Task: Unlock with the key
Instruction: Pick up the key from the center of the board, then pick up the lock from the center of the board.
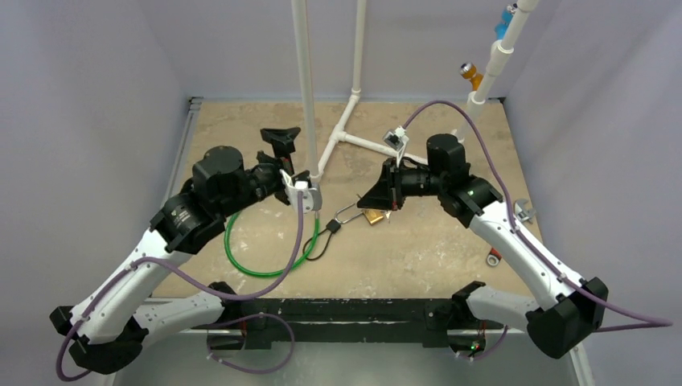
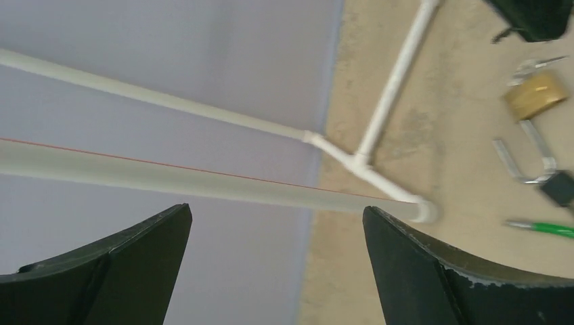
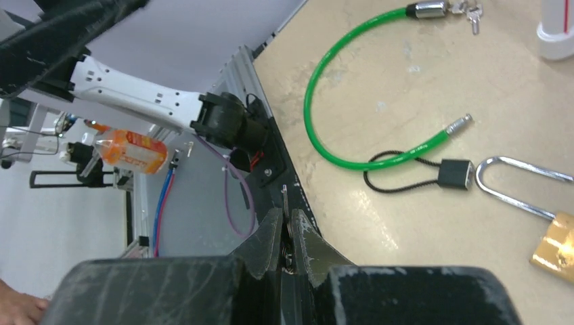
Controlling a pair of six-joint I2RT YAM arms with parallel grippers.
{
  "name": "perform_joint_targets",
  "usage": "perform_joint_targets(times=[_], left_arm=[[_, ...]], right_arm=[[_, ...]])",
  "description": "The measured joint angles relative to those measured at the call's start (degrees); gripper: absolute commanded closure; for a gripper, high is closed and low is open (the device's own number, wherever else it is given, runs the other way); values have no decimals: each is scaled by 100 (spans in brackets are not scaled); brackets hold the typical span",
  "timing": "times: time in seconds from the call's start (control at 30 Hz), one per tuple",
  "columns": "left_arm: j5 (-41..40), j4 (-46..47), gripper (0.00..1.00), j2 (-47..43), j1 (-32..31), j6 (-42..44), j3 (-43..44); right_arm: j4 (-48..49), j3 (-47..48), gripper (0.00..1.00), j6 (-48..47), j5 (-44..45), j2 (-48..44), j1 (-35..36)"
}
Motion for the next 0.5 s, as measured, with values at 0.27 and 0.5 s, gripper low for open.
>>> perform_joint_targets(times=[0.27,0.5], left_arm=[[1058,-1137,0,149,299,-2667,-1652],[1316,-1102,5,1147,297,-3460,-2280]], right_arm=[[-428,-640,100,-140,496,-966,0],[-535,-815,100,-42,848,-1379,-7]])
